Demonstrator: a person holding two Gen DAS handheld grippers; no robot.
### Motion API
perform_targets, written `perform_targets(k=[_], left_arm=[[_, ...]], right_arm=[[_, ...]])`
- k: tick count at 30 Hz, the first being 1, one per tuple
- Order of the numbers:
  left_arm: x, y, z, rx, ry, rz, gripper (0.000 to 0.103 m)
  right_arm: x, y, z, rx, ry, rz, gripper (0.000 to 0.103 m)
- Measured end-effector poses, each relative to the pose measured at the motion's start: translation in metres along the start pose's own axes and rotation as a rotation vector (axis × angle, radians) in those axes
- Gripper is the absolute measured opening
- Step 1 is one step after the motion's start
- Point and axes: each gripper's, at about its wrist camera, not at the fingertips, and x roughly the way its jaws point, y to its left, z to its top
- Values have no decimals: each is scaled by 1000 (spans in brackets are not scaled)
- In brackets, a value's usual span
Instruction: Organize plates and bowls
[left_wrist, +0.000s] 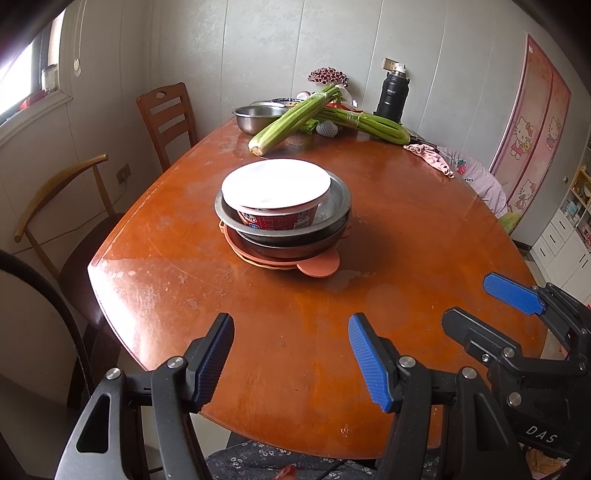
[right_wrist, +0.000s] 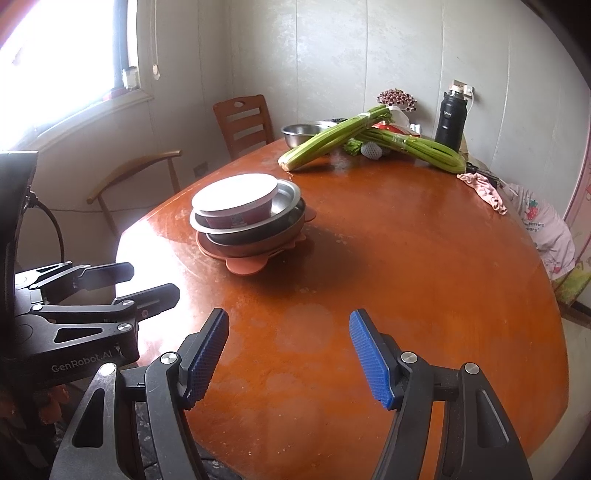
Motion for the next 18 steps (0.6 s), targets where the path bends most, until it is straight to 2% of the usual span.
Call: perform_targets(k=[14,18], left_arm=[[14,15,6,-27,10,-7,65],[26,43,19,-74,26,-11,65]], right_arm=[[14,-6,3,19,23,7,70],[24,-25,4,67,38,31,70]])
